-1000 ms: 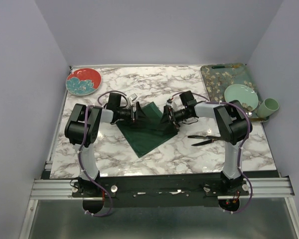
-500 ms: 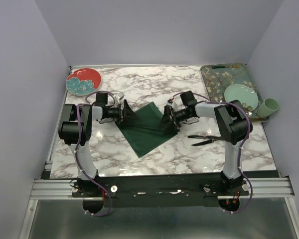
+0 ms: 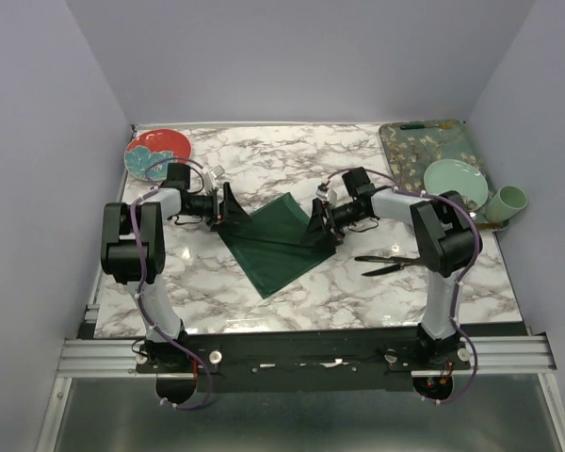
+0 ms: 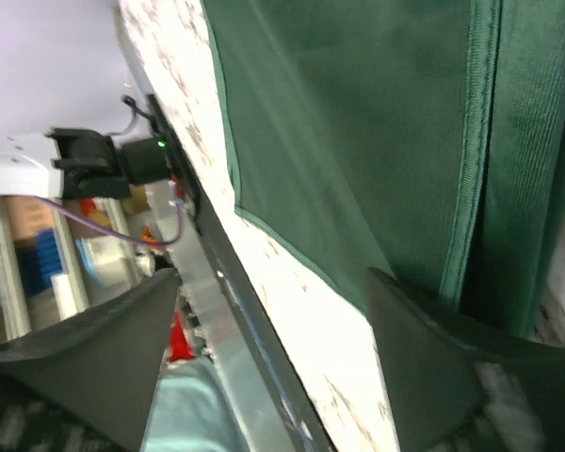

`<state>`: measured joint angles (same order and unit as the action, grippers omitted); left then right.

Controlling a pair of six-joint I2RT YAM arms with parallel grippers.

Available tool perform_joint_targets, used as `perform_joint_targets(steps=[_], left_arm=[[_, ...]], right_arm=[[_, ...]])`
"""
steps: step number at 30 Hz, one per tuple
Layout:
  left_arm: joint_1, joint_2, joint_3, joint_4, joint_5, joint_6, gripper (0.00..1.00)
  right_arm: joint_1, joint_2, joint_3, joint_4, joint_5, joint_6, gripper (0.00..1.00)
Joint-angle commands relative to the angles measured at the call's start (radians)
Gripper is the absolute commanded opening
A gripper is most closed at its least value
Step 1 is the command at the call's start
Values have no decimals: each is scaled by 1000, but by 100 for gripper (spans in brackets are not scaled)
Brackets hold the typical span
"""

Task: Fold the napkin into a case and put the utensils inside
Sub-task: Smooth out the upper triangle-folded napkin at the center of the board, then pick up the upper triangle-folded napkin from the center of the board.

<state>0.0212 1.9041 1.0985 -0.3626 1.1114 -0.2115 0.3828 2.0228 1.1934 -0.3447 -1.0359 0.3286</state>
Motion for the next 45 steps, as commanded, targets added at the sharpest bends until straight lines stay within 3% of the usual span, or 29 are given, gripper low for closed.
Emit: perform_joint_targets(steps=[1, 3, 4, 7, 12, 21, 33, 40, 43, 45], left_arm=[[-1, -132, 101, -179, -224, 224, 82], [-4, -134, 147, -202, -306, 277, 69], [-13, -129, 161, -208, -332, 290, 55], [-47, -97, 228, -239, -418, 369, 46], [-119, -16, 339, -306, -485, 474, 52], [-213, 128, 465, -302, -535, 549, 54], [-265, 279, 590, -312, -433, 551, 53], [-280, 302, 601, -351, -315, 575, 50], [-282, 302, 586, -372, -260, 601, 50], [-282, 302, 584, -387, -231, 616, 50]], right_arm=[[-12, -127, 113, -135, 95, -128, 77], [-12, -131, 152, -155, 160, -164, 71], [-12, -127, 161, -168, 175, -177, 67], [-10, -105, 181, -175, 270, -212, 63], [-13, -35, 224, -203, 396, -275, 63], [-13, 28, 206, -229, 436, -307, 56], [13, 40, 65, -249, 200, -316, 33], [83, 13, -20, -235, 71, -258, 36], [88, 5, -52, -214, 28, -209, 44], [84, -10, -58, -220, 37, -207, 55]])
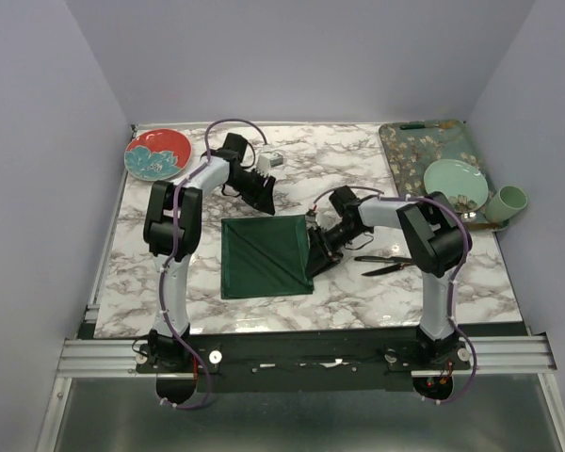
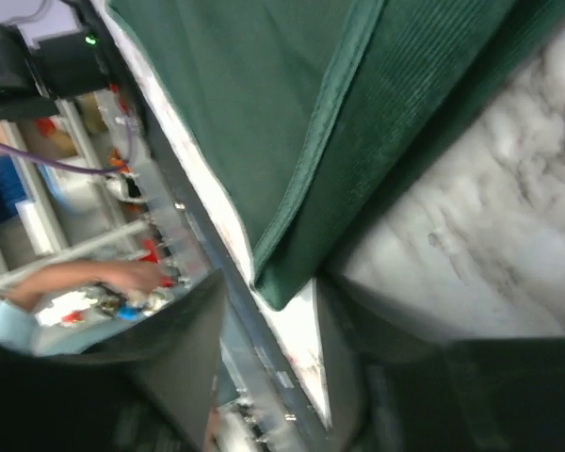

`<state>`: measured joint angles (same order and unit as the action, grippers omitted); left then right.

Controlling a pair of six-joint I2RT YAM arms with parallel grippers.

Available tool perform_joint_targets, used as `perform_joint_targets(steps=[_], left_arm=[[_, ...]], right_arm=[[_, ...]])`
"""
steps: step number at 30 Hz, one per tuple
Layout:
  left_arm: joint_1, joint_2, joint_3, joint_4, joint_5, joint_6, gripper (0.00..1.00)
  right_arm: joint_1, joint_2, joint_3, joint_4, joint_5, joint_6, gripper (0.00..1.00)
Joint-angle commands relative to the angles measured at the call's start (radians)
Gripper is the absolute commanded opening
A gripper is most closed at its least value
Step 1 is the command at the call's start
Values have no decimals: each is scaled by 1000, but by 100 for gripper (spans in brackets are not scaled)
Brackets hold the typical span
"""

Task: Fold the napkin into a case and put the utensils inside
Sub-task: Pick up the upper triangle-folded napkin from the center of the board.

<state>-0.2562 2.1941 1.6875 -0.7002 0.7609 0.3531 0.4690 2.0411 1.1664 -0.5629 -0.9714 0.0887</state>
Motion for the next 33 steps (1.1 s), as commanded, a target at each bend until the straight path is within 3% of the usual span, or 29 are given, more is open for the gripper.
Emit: perform_joint_targets(steps=[1, 3, 9, 18, 23, 33], left_arm=[[-6, 19, -2, -53, 124, 52, 50], [-11, 29, 9, -68, 133, 57, 50], [-40, 70, 72, -104, 112, 55, 50], [-54, 50, 63, -120, 95, 107, 34], [-69, 17, 40, -125, 98, 161, 17], [-84, -62, -34, -94, 106, 250, 13]], right_arm=[[-7, -51, -34, -3, -24, 31, 57], [-32, -74, -31, -20, -7, 20, 66], [-102, -113, 88, -61, 62, -30, 72], [-147, 25, 329, -103, 122, -66, 79], [-147, 105, 415, -101, 125, -78, 83], [-144, 209, 509, -91, 53, -112, 89]])
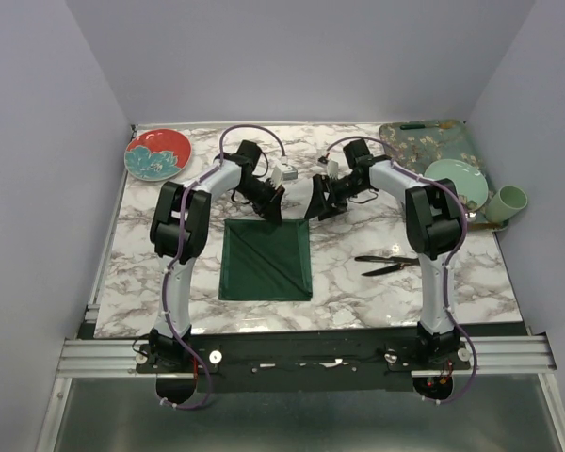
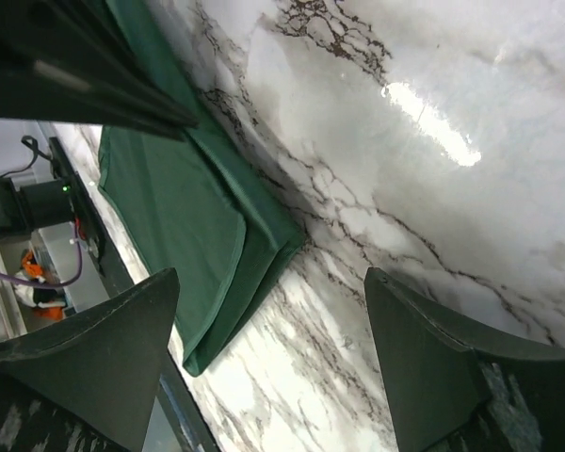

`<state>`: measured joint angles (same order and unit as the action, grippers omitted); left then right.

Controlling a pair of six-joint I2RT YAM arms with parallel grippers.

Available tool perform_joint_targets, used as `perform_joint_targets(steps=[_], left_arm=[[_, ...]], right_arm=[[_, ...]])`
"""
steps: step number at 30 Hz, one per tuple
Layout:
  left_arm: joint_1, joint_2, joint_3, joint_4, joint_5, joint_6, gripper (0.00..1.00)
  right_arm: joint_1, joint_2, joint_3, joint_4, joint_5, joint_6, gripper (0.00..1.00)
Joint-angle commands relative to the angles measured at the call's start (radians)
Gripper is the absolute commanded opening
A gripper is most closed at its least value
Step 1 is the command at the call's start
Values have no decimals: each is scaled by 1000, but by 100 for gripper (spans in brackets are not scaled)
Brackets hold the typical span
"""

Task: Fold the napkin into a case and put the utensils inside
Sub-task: Pick up the upper triangle-folded napkin from the center of the board.

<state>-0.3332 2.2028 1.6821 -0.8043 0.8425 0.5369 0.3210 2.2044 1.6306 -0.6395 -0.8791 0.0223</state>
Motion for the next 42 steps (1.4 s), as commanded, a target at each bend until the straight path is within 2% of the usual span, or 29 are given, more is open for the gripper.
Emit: perform_joint_targets(steps=[1, 9, 25, 28, 32, 35, 40, 42], left_arm=[[-6, -75, -36, 11, 26, 69, 13], [-18, -91, -45, 5, 13, 106, 13], [-20, -127, -76, -1, 47, 178, 12], [-20, -127, -76, -1, 50, 176, 12], [-18, -123, -68, -3, 50, 179, 12], [-18, -117, -58, -10, 50, 179, 12], [-20, -104, -45, -21, 52, 179, 12], [-21, -101, -41, -26, 52, 181, 13]], right_arm=[[3, 51, 49, -14, -47, -50, 89], [15, 78, 44, -12, -198, -68, 88], [41, 138, 78, 26, -198, -28, 82], [49, 140, 83, 29, -221, -28, 77], [62, 147, 89, 40, -235, -27, 63], [66, 150, 98, 41, -235, -27, 57], [69, 153, 109, 44, -235, -27, 55], [73, 156, 114, 46, -235, -27, 49]])
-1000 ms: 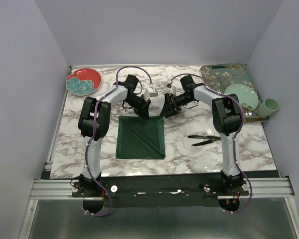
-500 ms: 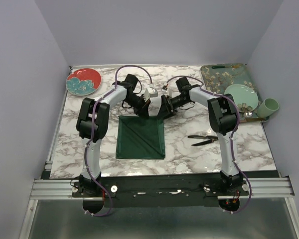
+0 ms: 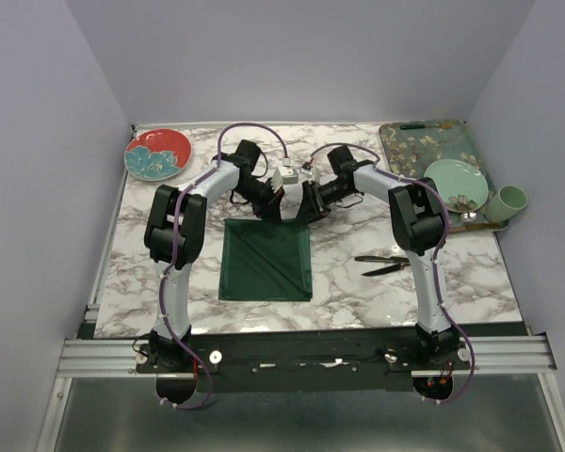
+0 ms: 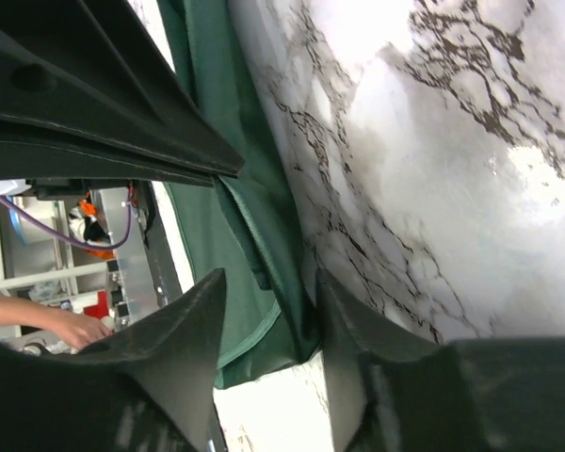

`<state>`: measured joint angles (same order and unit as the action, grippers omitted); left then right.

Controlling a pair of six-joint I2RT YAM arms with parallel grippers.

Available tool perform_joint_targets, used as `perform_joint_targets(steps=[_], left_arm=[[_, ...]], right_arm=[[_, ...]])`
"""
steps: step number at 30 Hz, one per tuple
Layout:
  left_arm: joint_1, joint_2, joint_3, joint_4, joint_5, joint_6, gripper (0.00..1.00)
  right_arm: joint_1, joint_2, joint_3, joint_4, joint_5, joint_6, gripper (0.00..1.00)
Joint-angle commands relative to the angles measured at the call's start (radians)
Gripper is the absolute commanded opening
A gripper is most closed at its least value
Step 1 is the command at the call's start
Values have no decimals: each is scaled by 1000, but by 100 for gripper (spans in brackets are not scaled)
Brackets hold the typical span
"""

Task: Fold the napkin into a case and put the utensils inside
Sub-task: Pick up the upper triangle-folded napkin from the center of the board.

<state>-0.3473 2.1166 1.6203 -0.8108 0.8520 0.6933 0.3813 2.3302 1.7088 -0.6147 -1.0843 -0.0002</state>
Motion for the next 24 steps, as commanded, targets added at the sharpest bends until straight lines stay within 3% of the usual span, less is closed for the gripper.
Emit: perform_joint_targets(steps=[1, 4, 7, 8, 11, 15, 24], left_arm=[[-7, -14, 23, -21, 42, 23, 13], [-5, -15, 21, -22, 41, 23, 17], [19, -40, 6, -16, 67, -24, 40], [52, -58, -5, -21, 79, -31, 53], [143, -102, -26, -22, 82, -29, 63], [232, -110, -8, -79, 20, 69, 70], [272, -144, -86, -116, -83, 317, 79]], right_arm=[[13, 29, 37, 21, -25, -3, 47], [14, 21, 34, 23, -13, -6, 32], [16, 5, 29, 21, -3, -23, 13], [21, -12, 26, 21, 1, -32, 1], [31, -54, 12, 21, 23, -75, 1], [51, -104, -15, 20, 53, -138, 1], [79, -175, -44, 1, 98, -234, 1]])
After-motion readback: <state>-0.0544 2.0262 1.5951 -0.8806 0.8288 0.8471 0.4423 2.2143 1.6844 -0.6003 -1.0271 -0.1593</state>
